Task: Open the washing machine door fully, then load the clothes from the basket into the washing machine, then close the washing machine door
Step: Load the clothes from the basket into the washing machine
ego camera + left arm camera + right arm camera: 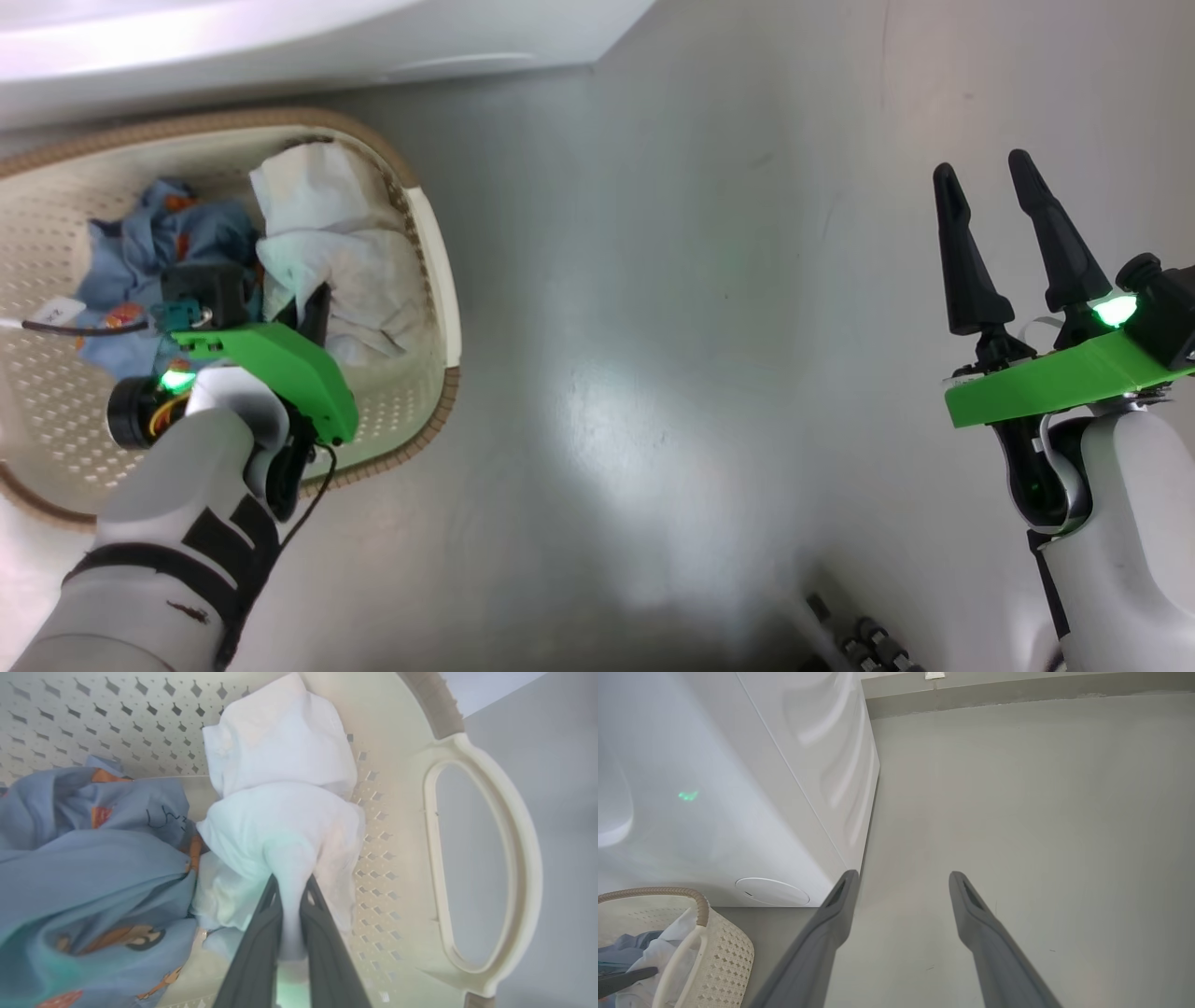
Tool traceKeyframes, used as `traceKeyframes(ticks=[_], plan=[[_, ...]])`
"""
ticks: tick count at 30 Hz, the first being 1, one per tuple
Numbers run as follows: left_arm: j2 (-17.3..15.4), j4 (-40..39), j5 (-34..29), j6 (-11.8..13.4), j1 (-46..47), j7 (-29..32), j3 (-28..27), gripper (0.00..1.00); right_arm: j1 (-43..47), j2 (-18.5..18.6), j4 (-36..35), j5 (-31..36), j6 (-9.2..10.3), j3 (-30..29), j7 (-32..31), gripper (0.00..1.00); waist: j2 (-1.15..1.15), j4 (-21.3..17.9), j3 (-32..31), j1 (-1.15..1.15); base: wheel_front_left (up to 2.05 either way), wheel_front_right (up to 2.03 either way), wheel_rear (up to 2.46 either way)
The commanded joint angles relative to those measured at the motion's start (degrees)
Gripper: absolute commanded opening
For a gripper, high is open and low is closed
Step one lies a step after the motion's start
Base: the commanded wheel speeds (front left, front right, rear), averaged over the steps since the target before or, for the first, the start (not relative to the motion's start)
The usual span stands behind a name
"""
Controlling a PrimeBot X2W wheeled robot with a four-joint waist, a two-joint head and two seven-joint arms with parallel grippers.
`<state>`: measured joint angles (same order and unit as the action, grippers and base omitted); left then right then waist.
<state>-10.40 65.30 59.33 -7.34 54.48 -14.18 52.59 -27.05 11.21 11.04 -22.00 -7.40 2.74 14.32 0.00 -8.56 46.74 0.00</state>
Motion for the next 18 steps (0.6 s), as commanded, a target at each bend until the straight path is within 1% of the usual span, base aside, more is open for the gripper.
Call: traceKeyframes(ticks=[1,4,8,12,18], plan=[[-1.7,-0.6,0.9,-0.1,-1.9,-0.7,-1.1,0.00,2.3,0.5,-0.6,-0.3,-0.09,0.6,0.7,1.00,0.00,1.2,-2.9,0.00,0.00,0.00,0.00],[-2.2,-1.9,0.6,-0.1,-2.5,-0.8,-2.6,0.00,2.7,0.6,-0.3,-0.2,-0.09,0.4,0.7,1.00,0.00,1.8,-4.6,0.00,0.00,0.00,0.00],[-2.9,-4.9,-2.1,-0.1,-5.2,-0.8,-7.6,0.00,3.9,0.8,0.5,-0.2,-0.09,0.1,0.7,1.00,0.00,3.1,-8.5,0.00,0.00,0.00,0.00],[-3.1,-8.2,-7.2,-0.1,-9.2,-0.8,-13.5,0.00,5.5,1.2,1.3,-0.2,-0.09,0.2,0.7,1.00,0.00,4.1,-12.9,0.00,0.00,0.00,0.00],[-2.6,-14.4,-16.1,-0.1,-16.2,-0.8,-24.0,0.00,8.3,1.8,2.3,-0.3,-0.09,0.5,0.7,1.00,0.00,5.3,-19.3,0.00,0.00,0.00,0.00]])
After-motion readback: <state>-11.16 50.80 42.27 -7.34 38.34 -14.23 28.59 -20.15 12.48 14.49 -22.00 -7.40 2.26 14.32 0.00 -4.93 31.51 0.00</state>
